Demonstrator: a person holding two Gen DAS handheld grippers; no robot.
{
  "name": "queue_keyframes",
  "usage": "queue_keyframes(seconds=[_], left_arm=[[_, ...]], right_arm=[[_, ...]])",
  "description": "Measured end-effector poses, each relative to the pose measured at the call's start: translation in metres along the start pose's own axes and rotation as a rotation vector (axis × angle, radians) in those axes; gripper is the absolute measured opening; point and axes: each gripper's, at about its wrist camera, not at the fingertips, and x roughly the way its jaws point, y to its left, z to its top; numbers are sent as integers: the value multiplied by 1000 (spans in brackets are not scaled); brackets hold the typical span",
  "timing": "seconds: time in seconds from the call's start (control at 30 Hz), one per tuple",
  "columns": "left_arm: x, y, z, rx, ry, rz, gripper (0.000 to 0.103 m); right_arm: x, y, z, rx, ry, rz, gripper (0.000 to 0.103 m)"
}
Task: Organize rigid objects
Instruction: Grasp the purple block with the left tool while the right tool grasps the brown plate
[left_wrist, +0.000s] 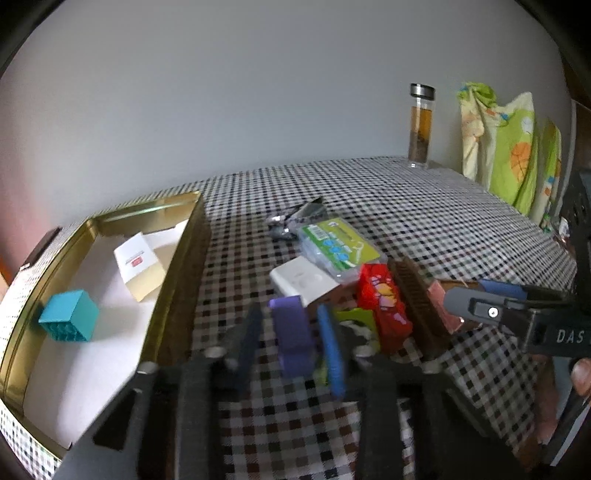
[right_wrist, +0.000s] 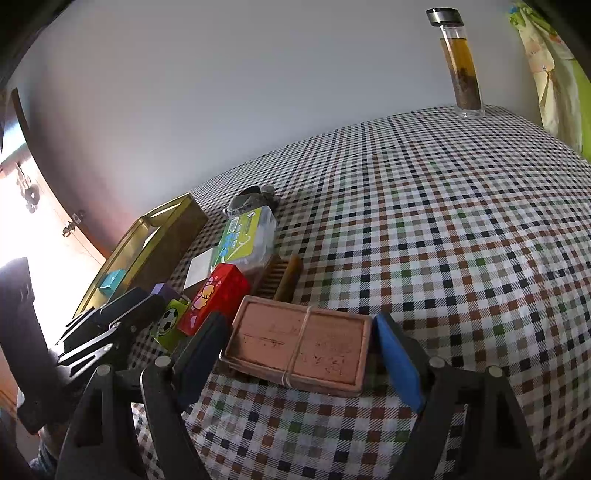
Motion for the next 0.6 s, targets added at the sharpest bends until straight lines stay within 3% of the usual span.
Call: queue_keyframes(seconds=[0.2,0.37,0.43,0.47,0.5,0.57,0.6], left_arm=[[0,20,-2,-83,23,-76,23],[5,30,-4,-97,62,-20,26],[8,28,-4,-85,73,-31,32],[9,25,-3,-68,84,-41,43],[10,20,-2,-43,85,-48,47],[12,16,-1,-26,83,-56,46],[13,15,0,-22,84,-67,36]], right_arm=[[-1,-1,0,1,0,2,83],[0,-1,0,3,-1,3,83],[0,-1,0,3,-2,4,83],[0,0,0,3,-1,4,83],[0,-1,0,3,-2,4,83],[0,-1,0,1,-1,3,83],[0,-1,0,1,-1,3,83]])
